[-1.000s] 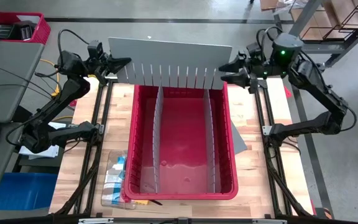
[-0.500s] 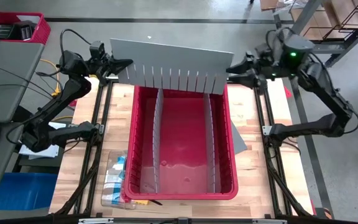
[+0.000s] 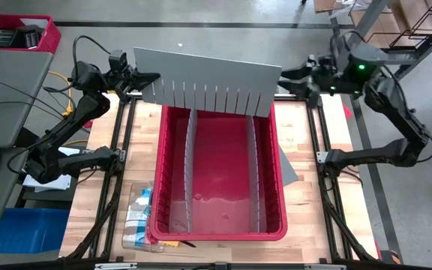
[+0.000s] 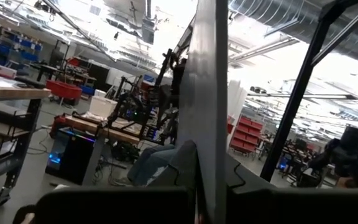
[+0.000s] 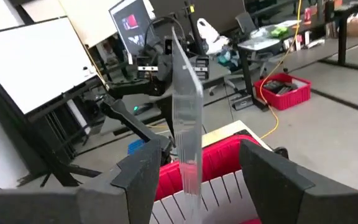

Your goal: Sort Items/Unsort Items

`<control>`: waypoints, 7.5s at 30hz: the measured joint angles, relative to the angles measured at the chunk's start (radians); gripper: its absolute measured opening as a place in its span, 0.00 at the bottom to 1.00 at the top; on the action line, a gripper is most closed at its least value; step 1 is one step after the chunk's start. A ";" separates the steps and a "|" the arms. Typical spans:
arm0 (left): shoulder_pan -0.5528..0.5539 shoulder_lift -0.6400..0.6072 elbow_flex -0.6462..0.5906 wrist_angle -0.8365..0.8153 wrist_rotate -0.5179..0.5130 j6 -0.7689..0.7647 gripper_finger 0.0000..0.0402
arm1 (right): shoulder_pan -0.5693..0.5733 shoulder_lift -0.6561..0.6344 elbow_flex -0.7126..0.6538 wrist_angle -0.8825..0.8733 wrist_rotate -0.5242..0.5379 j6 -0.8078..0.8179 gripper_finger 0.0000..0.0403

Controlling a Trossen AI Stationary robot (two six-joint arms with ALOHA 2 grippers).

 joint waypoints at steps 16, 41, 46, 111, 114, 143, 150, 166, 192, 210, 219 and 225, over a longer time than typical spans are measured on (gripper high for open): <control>-0.012 0.000 0.000 -0.001 -0.030 0.021 0.00 | 0.009 0.074 0.000 0.082 -0.051 -0.032 0.19; 0.023 0.034 0.044 -0.115 -0.023 0.028 0.31 | 0.044 0.073 0.000 0.054 0.001 -0.011 0.00; 0.017 0.026 0.044 -0.128 -0.007 0.028 0.37 | 0.044 0.071 -0.002 0.079 0.016 -0.002 0.00; -0.035 -0.028 0.043 -0.385 0.065 0.281 0.38 | 0.038 0.040 0.001 0.426 0.007 0.079 0.00; 0.003 -0.036 0.043 -0.427 0.072 0.310 0.38 | 0.039 0.036 0.000 0.434 0.003 0.080 0.00; 0.007 -0.057 0.044 -0.413 0.098 0.267 0.38 | 0.039 0.031 -0.001 0.494 -0.001 0.079 0.00; -0.035 -0.057 0.044 -0.368 0.071 0.245 0.38 | 0.039 0.031 0.000 0.495 -0.001 0.080 0.00; -0.063 -0.100 0.044 -0.366 0.055 0.205 0.38 | 0.039 0.031 0.000 0.510 0.000 0.082 0.00; -0.076 -0.086 0.044 -0.243 0.025 0.195 0.38 | 0.039 0.039 0.002 0.528 0.004 0.098 0.00; -0.102 -0.078 0.044 -0.246 -0.009 0.202 0.38 | 0.039 0.045 0.000 0.538 0.004 0.100 0.00; -0.117 -0.053 0.043 -0.156 -0.038 0.203 0.36 | 0.039 0.059 0.000 0.500 0.000 0.096 0.00; -0.117 -0.048 0.043 -0.140 -0.016 0.219 0.20 | 0.039 0.069 0.000 0.492 -0.002 0.089 0.00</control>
